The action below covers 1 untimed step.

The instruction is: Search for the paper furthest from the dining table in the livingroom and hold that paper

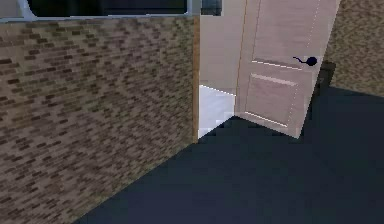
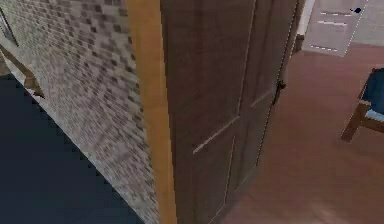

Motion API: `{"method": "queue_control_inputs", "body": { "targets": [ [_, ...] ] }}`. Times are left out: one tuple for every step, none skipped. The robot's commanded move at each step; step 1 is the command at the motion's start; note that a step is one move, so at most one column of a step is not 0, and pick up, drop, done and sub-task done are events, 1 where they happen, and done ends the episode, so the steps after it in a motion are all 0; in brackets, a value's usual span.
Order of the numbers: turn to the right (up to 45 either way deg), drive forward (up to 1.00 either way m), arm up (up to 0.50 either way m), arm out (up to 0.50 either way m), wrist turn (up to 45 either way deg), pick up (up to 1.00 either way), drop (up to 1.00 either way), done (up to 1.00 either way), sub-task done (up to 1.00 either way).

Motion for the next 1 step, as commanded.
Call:
{"method": "queue_control_inputs", "body": {
  "targets": [
    [0.0,0.2,0.0,0.0,0.0,0.0,0.0,0.0,0.0]
  ]
}}
